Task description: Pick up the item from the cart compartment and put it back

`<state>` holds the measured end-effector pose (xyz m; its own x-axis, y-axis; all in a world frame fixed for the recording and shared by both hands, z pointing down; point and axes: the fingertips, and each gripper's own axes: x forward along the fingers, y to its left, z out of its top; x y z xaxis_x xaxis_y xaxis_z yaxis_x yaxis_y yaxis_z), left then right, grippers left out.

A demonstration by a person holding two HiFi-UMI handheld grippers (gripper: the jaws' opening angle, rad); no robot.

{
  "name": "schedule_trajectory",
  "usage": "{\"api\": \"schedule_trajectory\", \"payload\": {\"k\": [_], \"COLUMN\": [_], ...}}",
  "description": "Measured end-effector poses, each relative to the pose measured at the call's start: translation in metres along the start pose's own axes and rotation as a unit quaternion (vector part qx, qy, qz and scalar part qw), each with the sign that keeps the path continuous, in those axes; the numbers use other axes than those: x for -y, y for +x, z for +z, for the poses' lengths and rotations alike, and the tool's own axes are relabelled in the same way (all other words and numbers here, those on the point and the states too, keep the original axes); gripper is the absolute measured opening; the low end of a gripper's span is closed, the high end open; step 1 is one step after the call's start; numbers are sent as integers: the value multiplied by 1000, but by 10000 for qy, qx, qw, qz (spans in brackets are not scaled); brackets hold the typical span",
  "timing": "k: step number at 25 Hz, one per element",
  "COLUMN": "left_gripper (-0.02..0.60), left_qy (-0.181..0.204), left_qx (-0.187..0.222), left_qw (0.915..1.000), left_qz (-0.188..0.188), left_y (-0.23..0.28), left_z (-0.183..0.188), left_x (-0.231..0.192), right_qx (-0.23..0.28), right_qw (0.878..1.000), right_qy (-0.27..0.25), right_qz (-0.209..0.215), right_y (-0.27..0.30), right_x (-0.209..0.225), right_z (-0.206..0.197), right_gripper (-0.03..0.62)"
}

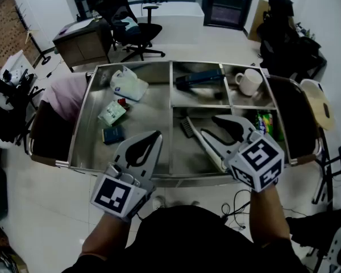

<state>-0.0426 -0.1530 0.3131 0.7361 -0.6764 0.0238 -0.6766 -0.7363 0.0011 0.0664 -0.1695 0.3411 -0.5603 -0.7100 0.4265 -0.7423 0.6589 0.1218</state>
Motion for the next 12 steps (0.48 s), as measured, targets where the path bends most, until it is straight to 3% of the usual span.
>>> {"api": "schedule_trajectory", "payload": {"k": [10,12], "left_gripper": [0,0], "left_qy": [7,-6], "left_qx": [-15,-14], "left_qw": [10000,10000], "left_qz": [-21,-26], "left_y": [4,5], "left_z": [-1,-2], "left_x": [-16,-18], "right_qx": [-1023,-1186], "right_qw": [9947,9927], "right_qy": [98,148], "right_qz": [104,131], "right_y": [80,92], "right_x": [12,12], "right_z": [-39,-49], "right_gripper": [193,225]}}
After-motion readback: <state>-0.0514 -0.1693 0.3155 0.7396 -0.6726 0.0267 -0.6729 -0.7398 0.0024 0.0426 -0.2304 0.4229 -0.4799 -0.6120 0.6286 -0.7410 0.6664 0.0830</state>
